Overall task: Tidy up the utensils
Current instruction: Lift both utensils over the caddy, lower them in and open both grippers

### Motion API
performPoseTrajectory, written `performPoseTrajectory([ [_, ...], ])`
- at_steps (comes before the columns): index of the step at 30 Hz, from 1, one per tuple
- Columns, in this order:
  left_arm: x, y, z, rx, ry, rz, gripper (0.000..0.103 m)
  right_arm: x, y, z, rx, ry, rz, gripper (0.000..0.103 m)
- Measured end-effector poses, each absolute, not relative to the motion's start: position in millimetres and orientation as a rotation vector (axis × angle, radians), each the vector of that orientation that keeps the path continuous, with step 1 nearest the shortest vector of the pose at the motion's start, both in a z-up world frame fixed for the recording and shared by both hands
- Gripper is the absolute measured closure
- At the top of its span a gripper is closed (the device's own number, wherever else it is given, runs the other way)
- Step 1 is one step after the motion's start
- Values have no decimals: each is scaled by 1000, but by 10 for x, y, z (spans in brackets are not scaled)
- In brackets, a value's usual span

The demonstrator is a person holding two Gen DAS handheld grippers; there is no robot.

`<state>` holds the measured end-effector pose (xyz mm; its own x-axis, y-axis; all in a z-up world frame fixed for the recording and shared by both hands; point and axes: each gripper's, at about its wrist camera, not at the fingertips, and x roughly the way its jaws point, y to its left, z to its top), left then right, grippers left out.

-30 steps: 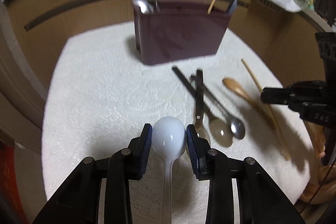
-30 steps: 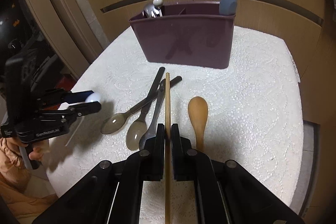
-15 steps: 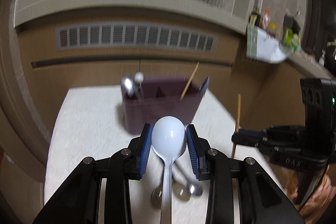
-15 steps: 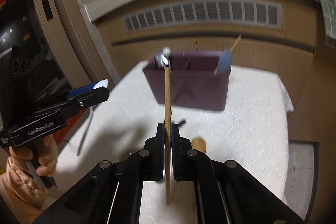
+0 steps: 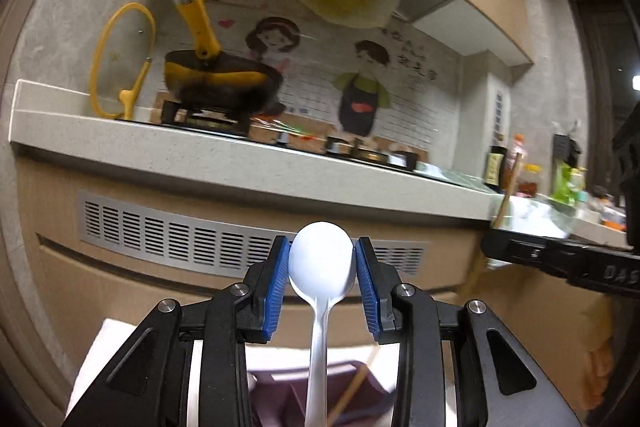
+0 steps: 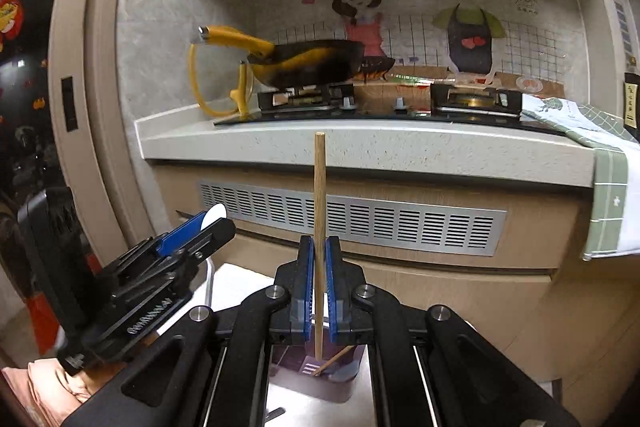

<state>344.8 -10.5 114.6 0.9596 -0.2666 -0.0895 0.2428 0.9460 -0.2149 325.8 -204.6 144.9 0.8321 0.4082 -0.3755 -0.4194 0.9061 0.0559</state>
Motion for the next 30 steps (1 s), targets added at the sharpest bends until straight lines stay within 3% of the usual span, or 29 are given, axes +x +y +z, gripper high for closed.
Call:
performPoseTrajectory([
  [11, 4073, -6, 373, -264, 245, -194, 68, 3904, -1891, 622, -10, 583, 442, 97],
  [14, 4093, -11, 248, -262, 308, -205, 63, 3955, -1876, 431, -12, 652, 448, 96],
  [16, 4058, 2, 190, -267, 338, -209, 57, 3946, -1864, 349, -26, 679, 452, 93],
  [18, 4008, 38, 164, -279, 356, -210, 56, 3889, -1857, 319, -45, 679, 443, 83],
  [23, 3781, 166, 217, -295, 423, -214, 53, 3613, -1898, 362, -82, 653, 426, 73],
  [26, 3540, 255, 229, -277, 444, -207, 47, 3383, -1940, 338, -102, 641, 407, 57],
  [30, 3231, 285, 174, -208, 479, -178, 47, 3144, -1975, 160, -121, 678, 385, 56],
])
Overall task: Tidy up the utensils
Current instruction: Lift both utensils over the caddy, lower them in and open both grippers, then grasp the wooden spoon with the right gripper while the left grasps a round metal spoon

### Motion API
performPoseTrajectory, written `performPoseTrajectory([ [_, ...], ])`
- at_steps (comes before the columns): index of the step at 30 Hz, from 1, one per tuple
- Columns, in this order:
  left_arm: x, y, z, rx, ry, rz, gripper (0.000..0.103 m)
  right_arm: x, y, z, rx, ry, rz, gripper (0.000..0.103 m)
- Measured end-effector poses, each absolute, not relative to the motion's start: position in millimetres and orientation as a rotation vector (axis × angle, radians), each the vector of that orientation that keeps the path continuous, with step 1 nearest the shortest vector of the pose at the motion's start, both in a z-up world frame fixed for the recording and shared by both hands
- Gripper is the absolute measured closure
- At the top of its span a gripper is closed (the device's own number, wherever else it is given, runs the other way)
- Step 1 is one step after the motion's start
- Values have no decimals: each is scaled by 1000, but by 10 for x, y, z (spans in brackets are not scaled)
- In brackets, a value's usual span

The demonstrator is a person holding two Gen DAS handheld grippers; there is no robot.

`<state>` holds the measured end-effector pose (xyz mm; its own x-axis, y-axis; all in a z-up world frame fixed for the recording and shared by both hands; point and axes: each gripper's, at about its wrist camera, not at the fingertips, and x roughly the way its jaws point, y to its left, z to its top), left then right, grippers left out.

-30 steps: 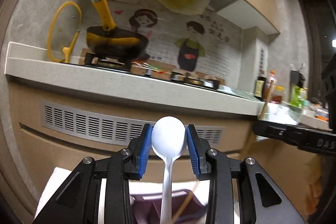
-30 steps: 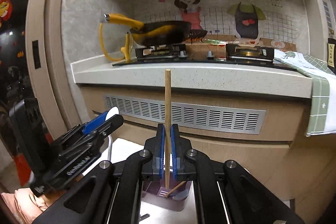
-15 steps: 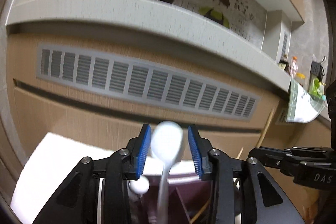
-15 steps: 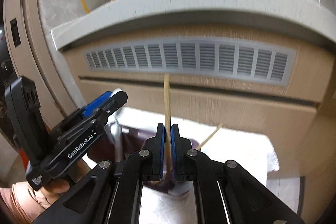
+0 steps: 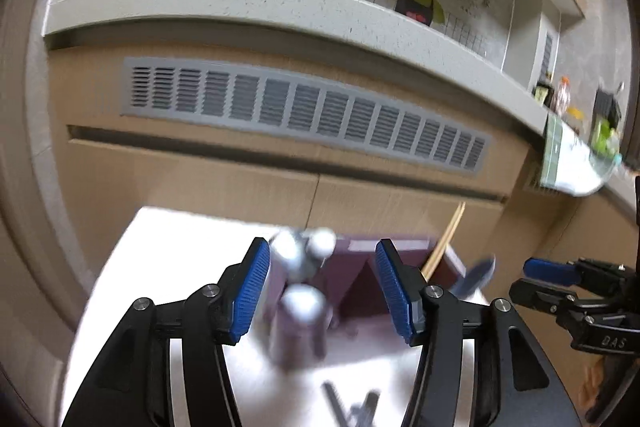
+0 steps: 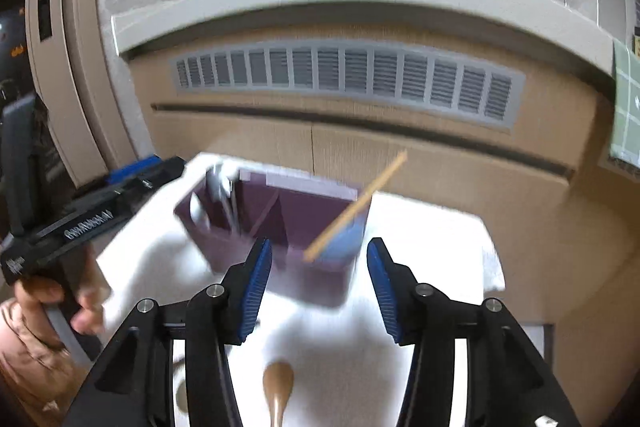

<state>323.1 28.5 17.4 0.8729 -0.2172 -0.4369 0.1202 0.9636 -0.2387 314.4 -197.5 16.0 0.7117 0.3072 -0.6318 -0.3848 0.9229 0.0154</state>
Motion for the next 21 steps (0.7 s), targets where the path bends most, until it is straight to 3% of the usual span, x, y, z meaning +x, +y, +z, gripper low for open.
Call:
performPoseTrajectory([
  [12, 2420, 425, -343, -146, 689, -176, 38, 2822, -1901, -854, -125, 950, 395, 56],
  [18, 2177, 432, -504, -136, 743, -213, 38, 2859, -1750, -1051, -150, 1005, 401, 56],
  [21, 2052, 368, -569, -102, 755, -258, 32, 2850, -1690, -1105, -171, 1012, 402, 56],
])
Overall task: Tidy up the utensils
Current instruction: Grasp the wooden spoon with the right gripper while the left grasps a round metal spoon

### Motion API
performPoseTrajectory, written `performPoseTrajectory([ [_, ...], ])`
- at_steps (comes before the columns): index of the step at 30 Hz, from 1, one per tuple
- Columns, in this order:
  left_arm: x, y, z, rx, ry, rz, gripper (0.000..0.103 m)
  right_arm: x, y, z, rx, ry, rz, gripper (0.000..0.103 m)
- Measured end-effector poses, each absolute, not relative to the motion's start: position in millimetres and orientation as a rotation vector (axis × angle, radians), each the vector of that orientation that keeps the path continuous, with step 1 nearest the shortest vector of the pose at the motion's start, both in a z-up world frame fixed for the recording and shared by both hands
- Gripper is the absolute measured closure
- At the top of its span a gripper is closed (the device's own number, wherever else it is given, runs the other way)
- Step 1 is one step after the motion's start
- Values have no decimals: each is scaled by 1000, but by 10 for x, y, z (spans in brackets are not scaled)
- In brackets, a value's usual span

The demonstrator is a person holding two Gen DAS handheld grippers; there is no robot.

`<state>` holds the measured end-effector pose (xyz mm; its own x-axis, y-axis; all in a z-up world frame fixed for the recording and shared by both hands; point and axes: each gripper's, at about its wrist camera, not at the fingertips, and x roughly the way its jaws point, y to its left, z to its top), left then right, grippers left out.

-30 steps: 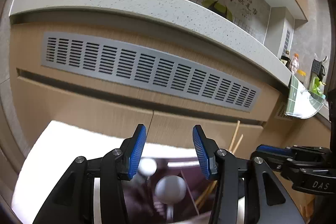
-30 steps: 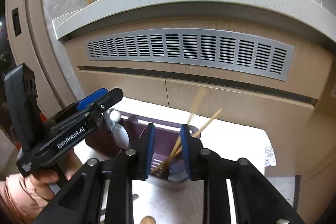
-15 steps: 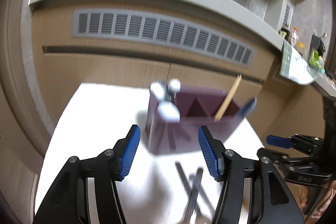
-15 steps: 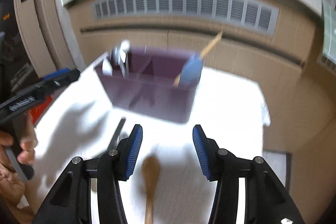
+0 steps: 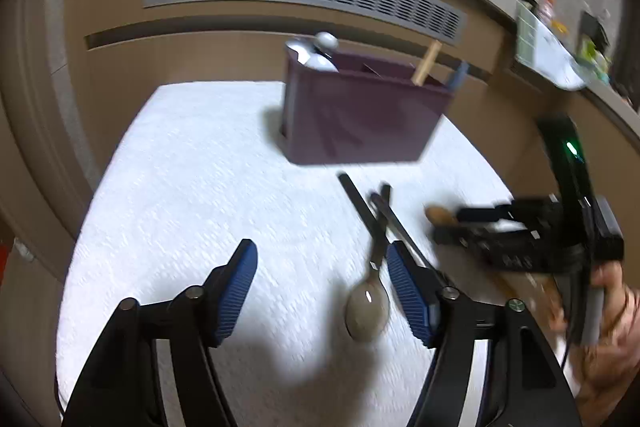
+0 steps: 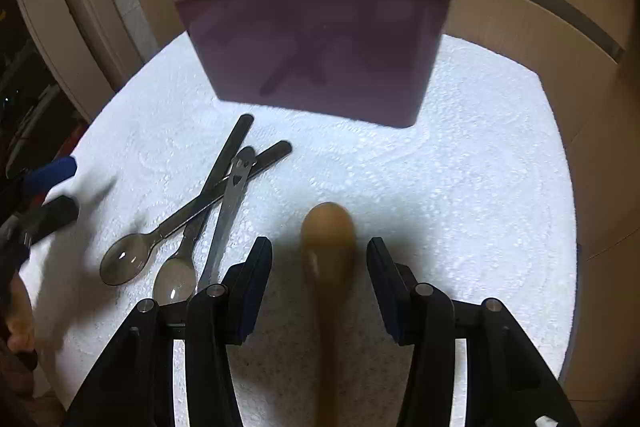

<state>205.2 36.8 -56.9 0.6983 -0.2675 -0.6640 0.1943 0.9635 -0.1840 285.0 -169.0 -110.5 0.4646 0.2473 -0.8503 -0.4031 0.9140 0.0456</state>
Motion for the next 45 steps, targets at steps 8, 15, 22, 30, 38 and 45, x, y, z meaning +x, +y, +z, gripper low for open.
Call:
performPoseTrajectory([
  [8, 1917, 129, -756, -61, 833, -283, 31, 2723, -1702, -950, -186, 965, 378, 76],
  [15, 1988, -76, -881, -24, 885, -208, 36, 2462, -1951, -606, -109, 872, 373, 76],
  [22, 2066, -79, -898, -25, 889, -182, 57, 2319, -2055, -489, -88, 842, 382, 76],
  [30, 2036, -69, -883, -15, 861, -197, 67, 2279, -2070, -482, -64, 842, 374, 76],
  [38, 1856, 61, -443, -33, 709, -181, 67, 2176, -2104, -380, -51, 806, 376, 76],
  [45, 1822, 117, -94, -32, 609, -176, 67, 2098, -2082, -258, -50, 773, 386, 76],
])
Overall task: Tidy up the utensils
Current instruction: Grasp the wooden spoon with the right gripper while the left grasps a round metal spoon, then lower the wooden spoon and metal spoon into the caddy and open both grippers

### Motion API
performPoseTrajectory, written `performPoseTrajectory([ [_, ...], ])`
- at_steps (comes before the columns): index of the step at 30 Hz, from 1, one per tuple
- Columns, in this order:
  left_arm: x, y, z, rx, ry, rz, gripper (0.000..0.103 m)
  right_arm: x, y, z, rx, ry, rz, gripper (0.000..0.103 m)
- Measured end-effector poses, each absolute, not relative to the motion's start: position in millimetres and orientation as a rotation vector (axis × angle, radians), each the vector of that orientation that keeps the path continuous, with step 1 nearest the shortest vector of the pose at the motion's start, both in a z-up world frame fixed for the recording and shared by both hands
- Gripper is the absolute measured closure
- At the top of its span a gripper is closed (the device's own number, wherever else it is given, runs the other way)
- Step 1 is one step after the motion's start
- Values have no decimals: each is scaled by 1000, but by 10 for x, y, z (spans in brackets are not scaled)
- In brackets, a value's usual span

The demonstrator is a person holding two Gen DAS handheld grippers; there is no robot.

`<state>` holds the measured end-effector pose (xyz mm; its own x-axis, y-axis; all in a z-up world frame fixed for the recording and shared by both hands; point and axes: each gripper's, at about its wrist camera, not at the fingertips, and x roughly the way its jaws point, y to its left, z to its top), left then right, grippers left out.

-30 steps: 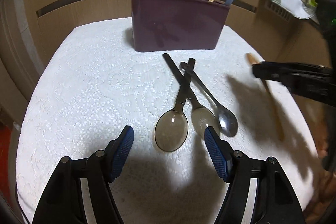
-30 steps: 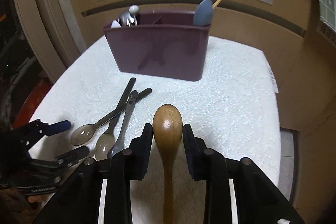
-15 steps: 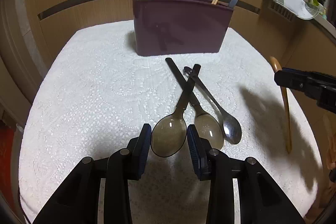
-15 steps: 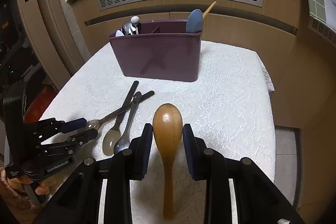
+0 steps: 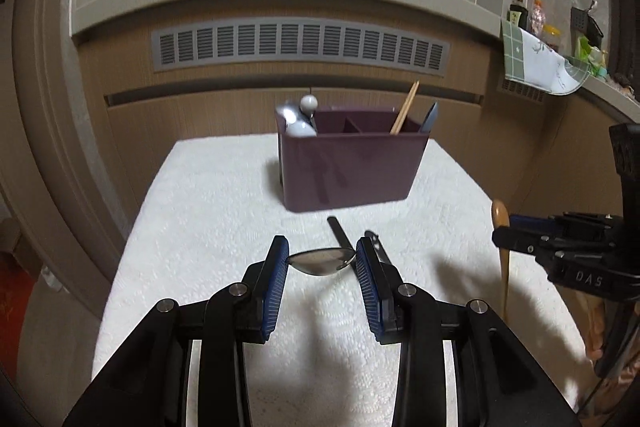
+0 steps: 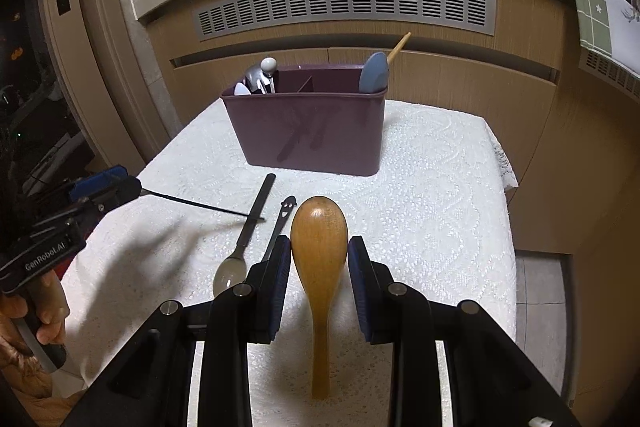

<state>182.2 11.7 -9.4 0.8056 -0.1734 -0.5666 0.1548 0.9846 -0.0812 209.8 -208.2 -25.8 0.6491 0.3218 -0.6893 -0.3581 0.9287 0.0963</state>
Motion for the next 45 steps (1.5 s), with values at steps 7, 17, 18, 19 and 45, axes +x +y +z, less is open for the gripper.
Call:
performPoseTrajectory([
  [7, 1809, 62, 65, -11, 569, -185, 68, 2066, -2083, -133, -44, 737, 393, 76],
  [17, 1822, -13, 314, 29, 521, -190, 68, 2109, -2086, 107, -42, 670, 396, 76],
  [18, 1835, -18, 398, 39, 504, -194, 68, 2117, -2090, 170, -39, 654, 398, 76],
  [19, 1851, -22, 500, 50, 482, -194, 68, 2137, -2100, 292, -38, 626, 402, 76],
  [45, 3679, 42, 667, 101, 554, -261, 68, 3737, -1682, 662, -128, 620, 380, 76],
])
